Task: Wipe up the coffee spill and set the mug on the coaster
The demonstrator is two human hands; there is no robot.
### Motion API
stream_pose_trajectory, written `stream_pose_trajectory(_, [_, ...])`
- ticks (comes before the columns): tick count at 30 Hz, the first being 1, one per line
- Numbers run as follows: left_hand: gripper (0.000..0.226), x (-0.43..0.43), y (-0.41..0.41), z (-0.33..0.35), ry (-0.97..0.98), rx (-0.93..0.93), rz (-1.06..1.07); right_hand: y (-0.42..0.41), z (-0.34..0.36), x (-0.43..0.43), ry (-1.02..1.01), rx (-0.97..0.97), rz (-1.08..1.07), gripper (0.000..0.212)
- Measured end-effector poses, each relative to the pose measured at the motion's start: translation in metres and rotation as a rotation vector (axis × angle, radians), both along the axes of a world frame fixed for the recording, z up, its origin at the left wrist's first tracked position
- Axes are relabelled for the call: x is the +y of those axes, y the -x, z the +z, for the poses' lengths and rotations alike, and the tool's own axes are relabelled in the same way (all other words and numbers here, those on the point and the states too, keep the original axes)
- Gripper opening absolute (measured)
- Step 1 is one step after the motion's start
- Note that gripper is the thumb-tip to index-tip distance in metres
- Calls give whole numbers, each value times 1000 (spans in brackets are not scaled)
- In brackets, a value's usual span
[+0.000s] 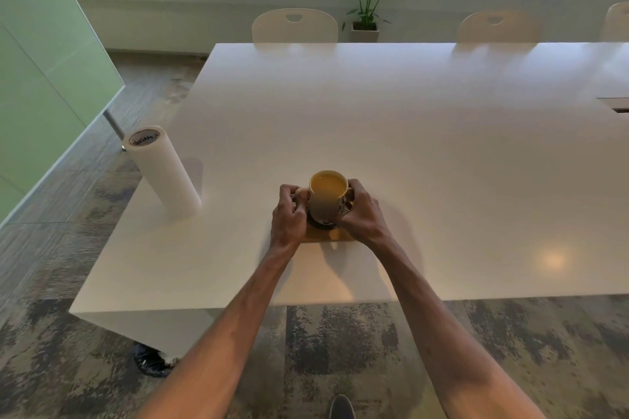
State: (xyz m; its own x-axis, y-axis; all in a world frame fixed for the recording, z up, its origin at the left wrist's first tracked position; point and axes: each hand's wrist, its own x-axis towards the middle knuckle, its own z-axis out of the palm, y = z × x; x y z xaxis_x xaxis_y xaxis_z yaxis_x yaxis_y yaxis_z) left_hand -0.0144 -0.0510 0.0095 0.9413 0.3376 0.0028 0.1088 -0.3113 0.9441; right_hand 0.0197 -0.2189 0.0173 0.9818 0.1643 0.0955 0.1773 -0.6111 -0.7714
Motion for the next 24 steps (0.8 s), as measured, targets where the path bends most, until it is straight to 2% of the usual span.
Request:
stream_pose_trajectory(15, [20, 2, -1, -4, -20, 5, -9, 8, 3, 2, -34, 20, -2, 63])
stream_pose_trajectory(21, [19, 3, -3, -5, -91, -5, -20, 8, 4, 3, -17, 44, 0, 62])
stream_pose_trajectory(24, [20, 7, -3, -7, -187, -66, -34, 7, 5, 1, -11, 92, 28, 65])
